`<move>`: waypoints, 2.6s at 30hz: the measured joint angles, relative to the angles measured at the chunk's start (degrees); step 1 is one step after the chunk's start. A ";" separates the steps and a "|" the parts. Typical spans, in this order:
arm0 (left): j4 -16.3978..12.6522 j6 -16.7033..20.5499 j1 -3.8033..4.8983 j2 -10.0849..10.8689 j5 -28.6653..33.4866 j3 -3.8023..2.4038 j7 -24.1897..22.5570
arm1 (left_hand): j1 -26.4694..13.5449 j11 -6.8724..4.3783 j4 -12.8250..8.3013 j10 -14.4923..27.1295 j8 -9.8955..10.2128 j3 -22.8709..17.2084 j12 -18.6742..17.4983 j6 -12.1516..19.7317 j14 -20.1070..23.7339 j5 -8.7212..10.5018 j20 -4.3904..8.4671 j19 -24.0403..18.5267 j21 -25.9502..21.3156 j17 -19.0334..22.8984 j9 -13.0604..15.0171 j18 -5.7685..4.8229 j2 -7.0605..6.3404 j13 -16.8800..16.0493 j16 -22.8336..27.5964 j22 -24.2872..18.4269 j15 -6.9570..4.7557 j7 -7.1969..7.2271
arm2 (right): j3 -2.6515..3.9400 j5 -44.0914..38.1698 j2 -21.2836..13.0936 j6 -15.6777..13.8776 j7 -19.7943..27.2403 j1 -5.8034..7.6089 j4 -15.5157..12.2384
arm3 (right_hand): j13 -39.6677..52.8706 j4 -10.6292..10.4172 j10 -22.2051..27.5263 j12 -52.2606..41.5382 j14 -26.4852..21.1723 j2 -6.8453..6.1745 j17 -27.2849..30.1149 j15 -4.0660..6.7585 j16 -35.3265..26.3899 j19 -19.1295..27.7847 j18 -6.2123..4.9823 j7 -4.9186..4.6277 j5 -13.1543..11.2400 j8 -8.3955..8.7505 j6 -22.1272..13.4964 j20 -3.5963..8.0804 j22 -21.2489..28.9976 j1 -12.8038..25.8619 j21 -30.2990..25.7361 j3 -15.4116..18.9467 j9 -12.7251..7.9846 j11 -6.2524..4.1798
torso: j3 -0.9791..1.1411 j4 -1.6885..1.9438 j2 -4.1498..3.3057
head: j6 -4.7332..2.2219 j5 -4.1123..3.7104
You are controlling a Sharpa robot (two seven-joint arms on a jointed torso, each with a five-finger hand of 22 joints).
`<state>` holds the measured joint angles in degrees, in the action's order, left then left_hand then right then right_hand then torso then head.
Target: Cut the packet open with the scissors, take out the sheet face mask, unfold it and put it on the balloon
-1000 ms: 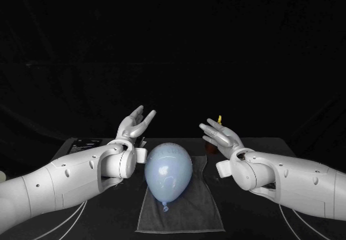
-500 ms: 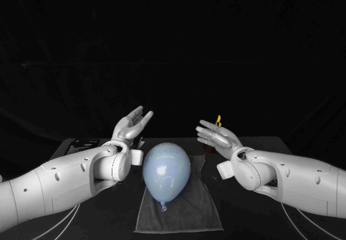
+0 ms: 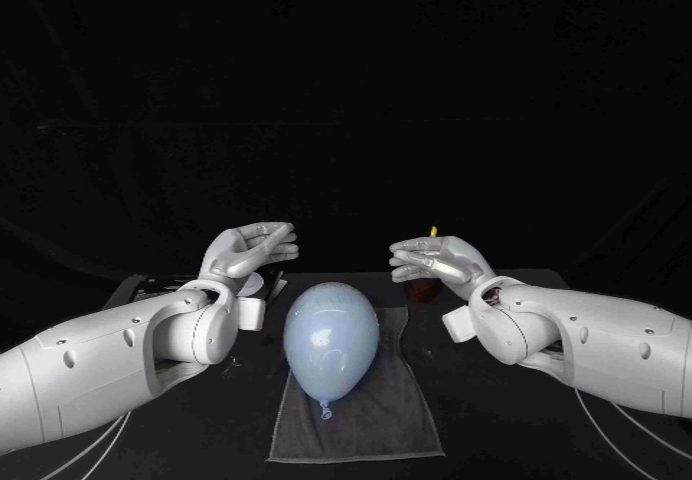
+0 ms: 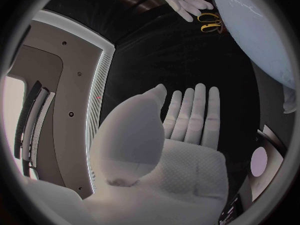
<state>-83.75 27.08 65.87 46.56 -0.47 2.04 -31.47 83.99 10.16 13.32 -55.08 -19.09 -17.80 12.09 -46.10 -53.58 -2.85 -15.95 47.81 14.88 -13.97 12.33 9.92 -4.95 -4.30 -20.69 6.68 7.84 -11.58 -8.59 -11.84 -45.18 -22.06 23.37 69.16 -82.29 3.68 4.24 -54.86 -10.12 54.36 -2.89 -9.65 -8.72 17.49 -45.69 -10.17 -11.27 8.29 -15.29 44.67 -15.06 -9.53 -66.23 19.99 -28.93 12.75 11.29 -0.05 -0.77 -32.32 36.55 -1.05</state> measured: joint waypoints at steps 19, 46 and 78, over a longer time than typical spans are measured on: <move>-4.53 -10.75 2.06 5.14 -2.69 -1.25 1.30 | 2.22 -2.91 -1.55 -11.05 -0.61 -6.26 -2.48 -5.47 -7.77 0.00 3.95 9.35 2.27 -4.77 0.41 -0.04 -1.63 0.07 -1.85 -0.49 -3.08 0.58 | 0.41 -17.35 -5.36 -0.12 -5.82 6.43 -2.73 | 0.97 -0.10 -15.90 2.19 19.42 -2.16 -7.42 6.39 6.95 -11.91 0.05 0.54 -0.35 -0.13 7.68 6.31 -5.77 -1.03 11.55 -1.88 -0.70 -5.15 | 0.04 1.00 -0.80 | 0.41 -0.38; -8.29 -15.47 2.73 7.02 -1.97 -1.23 2.85 | -0.39 -2.05 -0.75 -10.13 0.17 -5.45 -3.99 -4.64 -6.08 0.00 2.75 7.77 0.59 -6.25 0.29 -0.20 -4.19 0.25 -0.71 -1.65 -2.21 -0.21 | 0.79 -45.28 -6.36 4.65 -30.22 15.38 6.17 | 11.60 -10.84 -23.24 0.50 25.99 -7.15 -25.22 9.76 22.36 -16.73 0.49 3.50 -0.32 -4.25 9.77 9.41 -13.32 3.42 21.60 6.17 4.59 -8.43 | 0.18 1.36 -1.68 | 0.14 -5.11; -8.37 -15.86 3.19 6.97 -1.97 -1.23 3.44 | -1.07 -2.05 -0.04 -10.13 0.17 -4.73 -4.27 -4.44 -5.90 0.00 2.55 7.57 0.35 -6.79 0.29 -0.12 -4.87 0.24 -0.71 -1.96 -1.99 -0.40 | 0.76 -54.04 1.31 4.12 -47.01 15.15 12.83 | 13.44 -21.06 -18.83 4.64 21.72 -3.96 -24.93 7.52 10.94 -13.33 0.82 1.68 2.87 -4.65 5.28 7.65 -11.03 2.84 15.77 23.42 6.52 -6.26 | 0.39 1.74 -4.42 | -1.37 -4.46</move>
<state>-92.12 11.22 69.05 53.53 -2.44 0.81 -28.03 82.92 8.11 13.28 -65.21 -18.92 -22.53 7.81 -50.54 -59.48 -2.85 -13.40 55.38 15.23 -20.76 12.62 9.79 -9.82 -4.06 -21.40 4.71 5.85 -11.98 -7.83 -65.88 -43.87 -17.94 -23.64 84.31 -69.46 17.12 -16.81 -73.69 -5.48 76.08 -6.85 -34.58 -1.21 28.43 -59.03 -9.35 -9.59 11.16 -19.94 49.94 -7.41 -20.56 -63.39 35.76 -5.51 19.27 5.02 0.34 0.96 -36.73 35.17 -5.52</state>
